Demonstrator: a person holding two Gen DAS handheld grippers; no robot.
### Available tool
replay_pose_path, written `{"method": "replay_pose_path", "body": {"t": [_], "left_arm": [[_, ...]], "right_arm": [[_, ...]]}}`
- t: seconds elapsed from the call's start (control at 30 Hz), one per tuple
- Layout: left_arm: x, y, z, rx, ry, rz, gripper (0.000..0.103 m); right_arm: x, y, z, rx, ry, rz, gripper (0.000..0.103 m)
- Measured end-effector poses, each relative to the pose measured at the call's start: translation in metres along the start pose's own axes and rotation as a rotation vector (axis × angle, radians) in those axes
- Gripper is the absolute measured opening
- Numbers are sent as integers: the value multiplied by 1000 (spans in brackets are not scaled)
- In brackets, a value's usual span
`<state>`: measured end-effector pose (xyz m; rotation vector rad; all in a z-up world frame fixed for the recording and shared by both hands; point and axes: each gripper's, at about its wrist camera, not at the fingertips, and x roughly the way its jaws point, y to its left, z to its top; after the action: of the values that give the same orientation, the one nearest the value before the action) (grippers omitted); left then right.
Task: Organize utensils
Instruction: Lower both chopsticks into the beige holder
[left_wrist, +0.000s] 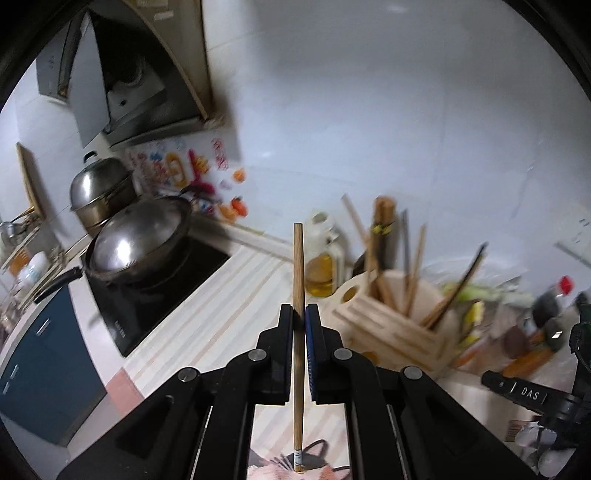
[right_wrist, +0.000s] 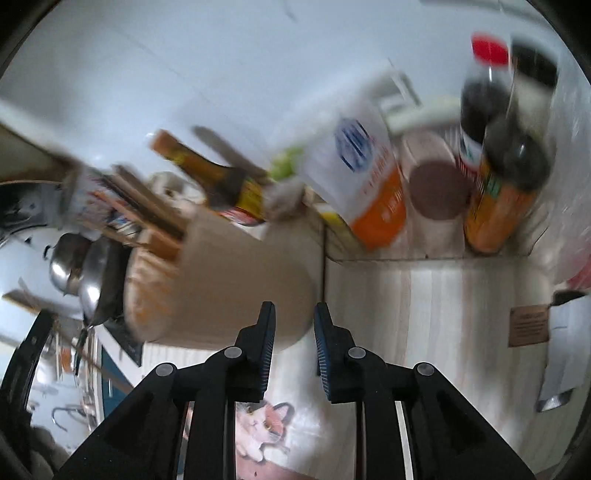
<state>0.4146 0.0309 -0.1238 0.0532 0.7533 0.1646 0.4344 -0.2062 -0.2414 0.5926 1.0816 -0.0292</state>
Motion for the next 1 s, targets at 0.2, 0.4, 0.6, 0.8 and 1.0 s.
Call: {"method": "replay_pose_path", "body": {"t": [0.2,0.4,0.6,0.8,1.0], "left_arm": [[36,0,-11,-26,39,58,4],[59,1,-13,-37,48,90,4],[60,5,-12,-35,45,84,4],[36,15,-6,-37,27,31,4],[-4,29,15,-61,-1,-65,4]], "right_arm": [[67,-14,15,16,31,-7,23],[125,-16,23,-13,98,-3,23],[126,-13,16,-57,29,-33,5],[66,3,-4,-89,-77,10,5],[-24,29,-10,-113,-246,50,5]]}}
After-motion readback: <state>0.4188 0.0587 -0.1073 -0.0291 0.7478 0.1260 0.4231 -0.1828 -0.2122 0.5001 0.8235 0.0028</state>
